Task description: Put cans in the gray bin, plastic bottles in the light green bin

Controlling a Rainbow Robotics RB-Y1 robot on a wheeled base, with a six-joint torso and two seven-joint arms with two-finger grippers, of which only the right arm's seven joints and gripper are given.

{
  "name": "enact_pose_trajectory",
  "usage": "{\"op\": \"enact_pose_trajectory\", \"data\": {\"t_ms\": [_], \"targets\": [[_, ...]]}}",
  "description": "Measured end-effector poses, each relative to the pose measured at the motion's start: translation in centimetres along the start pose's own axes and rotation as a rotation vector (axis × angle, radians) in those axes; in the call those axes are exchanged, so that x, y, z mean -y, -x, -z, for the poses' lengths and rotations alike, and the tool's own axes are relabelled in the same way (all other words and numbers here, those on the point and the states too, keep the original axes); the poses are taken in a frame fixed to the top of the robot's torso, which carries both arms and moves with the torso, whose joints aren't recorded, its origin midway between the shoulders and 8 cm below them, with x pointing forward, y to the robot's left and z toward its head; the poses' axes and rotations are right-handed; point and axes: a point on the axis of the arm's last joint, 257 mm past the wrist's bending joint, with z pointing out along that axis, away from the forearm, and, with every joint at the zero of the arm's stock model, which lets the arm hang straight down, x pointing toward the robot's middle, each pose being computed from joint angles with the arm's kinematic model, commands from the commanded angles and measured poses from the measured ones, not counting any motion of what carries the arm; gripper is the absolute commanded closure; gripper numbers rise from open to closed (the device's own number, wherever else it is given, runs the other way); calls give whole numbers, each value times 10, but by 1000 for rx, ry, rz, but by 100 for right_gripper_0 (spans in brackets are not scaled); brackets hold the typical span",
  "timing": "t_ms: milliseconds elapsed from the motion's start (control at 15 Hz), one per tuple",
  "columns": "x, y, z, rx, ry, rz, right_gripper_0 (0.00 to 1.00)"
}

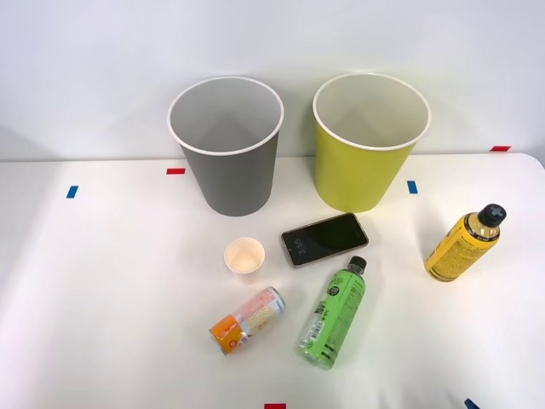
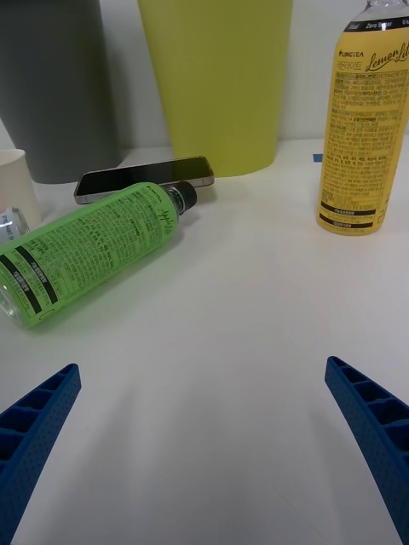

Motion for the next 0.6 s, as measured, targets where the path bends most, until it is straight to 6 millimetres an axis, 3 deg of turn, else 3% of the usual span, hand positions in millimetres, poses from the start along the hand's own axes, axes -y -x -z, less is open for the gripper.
{"op": "enact_pose_trajectory", "data": {"t_ms": [600], "targets": [[0, 0, 0, 0, 0, 0, 0]]}}
